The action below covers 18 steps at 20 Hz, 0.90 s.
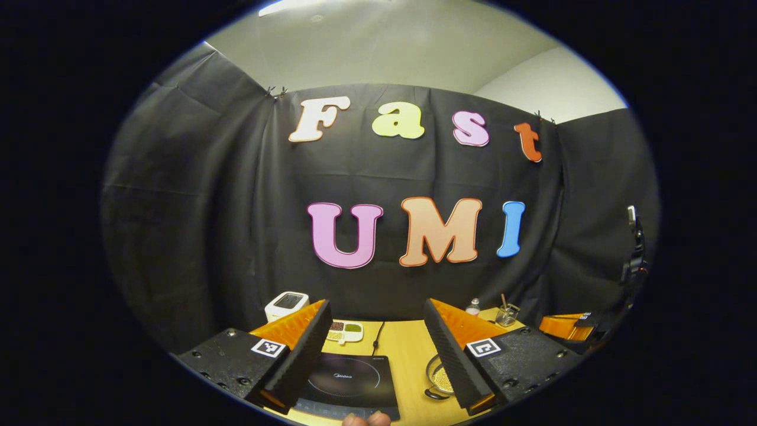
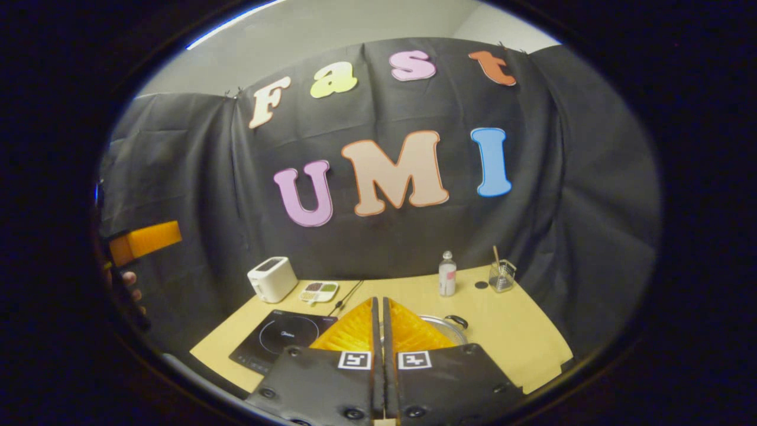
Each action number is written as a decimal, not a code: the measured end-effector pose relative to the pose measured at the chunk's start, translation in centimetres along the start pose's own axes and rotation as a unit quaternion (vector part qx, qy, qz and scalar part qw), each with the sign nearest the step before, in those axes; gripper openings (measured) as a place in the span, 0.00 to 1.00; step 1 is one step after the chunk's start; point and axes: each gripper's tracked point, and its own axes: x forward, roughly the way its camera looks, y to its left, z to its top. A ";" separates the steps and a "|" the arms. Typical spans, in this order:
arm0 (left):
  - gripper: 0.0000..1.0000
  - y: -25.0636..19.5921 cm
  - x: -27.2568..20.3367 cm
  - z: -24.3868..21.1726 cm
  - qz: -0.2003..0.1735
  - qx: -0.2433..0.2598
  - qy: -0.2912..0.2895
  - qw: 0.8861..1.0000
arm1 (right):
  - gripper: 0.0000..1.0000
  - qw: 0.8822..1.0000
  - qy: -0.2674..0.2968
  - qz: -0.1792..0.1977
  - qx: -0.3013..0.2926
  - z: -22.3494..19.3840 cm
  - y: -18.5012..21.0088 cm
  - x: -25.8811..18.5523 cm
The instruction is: First push the handle of the pot to place it horizontally, then grasp the pot with both hands and set it on the induction cooktop.
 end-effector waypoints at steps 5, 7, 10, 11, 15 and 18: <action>0.92 0.4 2.7 -1.6 -0.020 -0.006 0.010 1.000 | 0.02 0.997 0.073 -0.016 0.005 -6.6 -0.3 2.0; 0.92 1.1 4.0 -2.5 -0.035 -0.004 0.020 0.999 | 0.00 0.994 0.100 -0.033 0.014 -8.8 -0.2 2.6; 0.95 2.2 6.0 -3.0 -0.062 -0.003 0.018 0.998 | 0.02 0.988 0.140 -0.063 0.020 -12.9 0.3 3.6; 0.93 2.2 6.9 -3.3 -0.076 -0.004 0.015 0.997 | 0.02 0.986 0.152 -0.071 0.025 -14.0 0.6 3.9; 0.95 2.5 9.1 -5.3 -0.117 -0.010 0.032 0.993 | 0.03 0.973 0.197 -0.114 0.048 -18.5 1.3 5.0; 0.96 1.9 10.4 -6.9 -0.158 -0.022 0.049 0.986 | 0.02 0.964 0.220 -0.137 0.061 -21.1 1.8 5.7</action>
